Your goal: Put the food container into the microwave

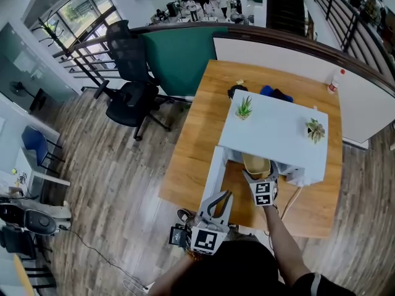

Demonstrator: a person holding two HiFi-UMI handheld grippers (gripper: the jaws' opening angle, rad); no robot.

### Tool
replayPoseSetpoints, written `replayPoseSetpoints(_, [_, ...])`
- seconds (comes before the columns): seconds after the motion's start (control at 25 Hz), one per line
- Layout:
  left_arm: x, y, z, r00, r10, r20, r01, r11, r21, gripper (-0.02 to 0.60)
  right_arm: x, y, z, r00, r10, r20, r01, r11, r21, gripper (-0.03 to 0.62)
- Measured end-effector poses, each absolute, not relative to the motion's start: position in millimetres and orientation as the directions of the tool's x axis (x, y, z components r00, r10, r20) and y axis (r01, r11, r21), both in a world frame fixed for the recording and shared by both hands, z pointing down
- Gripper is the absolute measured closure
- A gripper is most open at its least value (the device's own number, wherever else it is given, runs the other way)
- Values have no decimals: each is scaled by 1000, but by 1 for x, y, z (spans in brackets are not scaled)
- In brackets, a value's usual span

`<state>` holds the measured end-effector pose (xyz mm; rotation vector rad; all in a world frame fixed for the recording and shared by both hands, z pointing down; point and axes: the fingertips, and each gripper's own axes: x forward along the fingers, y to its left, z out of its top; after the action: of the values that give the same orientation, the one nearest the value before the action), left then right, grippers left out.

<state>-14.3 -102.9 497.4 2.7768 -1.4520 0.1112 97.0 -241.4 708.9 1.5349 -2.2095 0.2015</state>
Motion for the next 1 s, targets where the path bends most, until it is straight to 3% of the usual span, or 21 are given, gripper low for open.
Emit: replayPoseSetpoints(1.0, [-16, -104, 496, 571, -818, 73, -816, -575, -59, 543, 131, -279, 751, -207, -854, 478, -949, 294, 114, 63])
